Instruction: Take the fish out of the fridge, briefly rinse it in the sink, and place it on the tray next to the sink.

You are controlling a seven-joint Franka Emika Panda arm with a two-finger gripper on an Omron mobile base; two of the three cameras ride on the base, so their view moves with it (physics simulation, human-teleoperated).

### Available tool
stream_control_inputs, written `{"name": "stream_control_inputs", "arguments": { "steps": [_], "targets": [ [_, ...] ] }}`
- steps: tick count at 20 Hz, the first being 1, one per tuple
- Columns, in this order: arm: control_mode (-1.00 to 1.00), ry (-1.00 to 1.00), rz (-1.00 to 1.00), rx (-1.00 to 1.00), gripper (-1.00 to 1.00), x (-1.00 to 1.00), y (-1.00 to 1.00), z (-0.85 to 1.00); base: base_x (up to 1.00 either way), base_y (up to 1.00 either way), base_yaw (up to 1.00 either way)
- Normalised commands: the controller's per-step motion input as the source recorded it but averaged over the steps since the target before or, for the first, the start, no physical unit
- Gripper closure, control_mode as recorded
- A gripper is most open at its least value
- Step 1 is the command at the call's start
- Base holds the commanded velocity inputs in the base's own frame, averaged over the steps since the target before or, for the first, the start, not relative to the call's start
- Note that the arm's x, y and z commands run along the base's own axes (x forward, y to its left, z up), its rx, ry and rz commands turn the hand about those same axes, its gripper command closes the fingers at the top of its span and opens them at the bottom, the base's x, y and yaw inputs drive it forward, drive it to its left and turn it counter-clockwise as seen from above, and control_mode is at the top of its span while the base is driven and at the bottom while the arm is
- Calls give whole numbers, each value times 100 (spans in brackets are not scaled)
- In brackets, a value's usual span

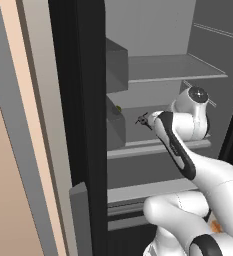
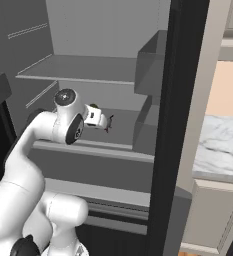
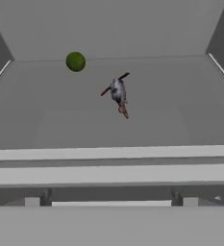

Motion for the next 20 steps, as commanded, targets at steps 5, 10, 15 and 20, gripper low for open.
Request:
{"name": "stream_control_inputs", "arguments": {
  "steps": [5,10,15,20],
  "targets": [
    [-100,3,0,0,-100,53,-5,-2,0,0,0],
    [-100,4,0,0,-100,53,-1,-6,0,0,0],
    [-100,7,0,0,-100,37,-2,-18,0,0,0],
    [-100,3,2,0,-100,1,-7,-47,0,0,0]
  ]
}}
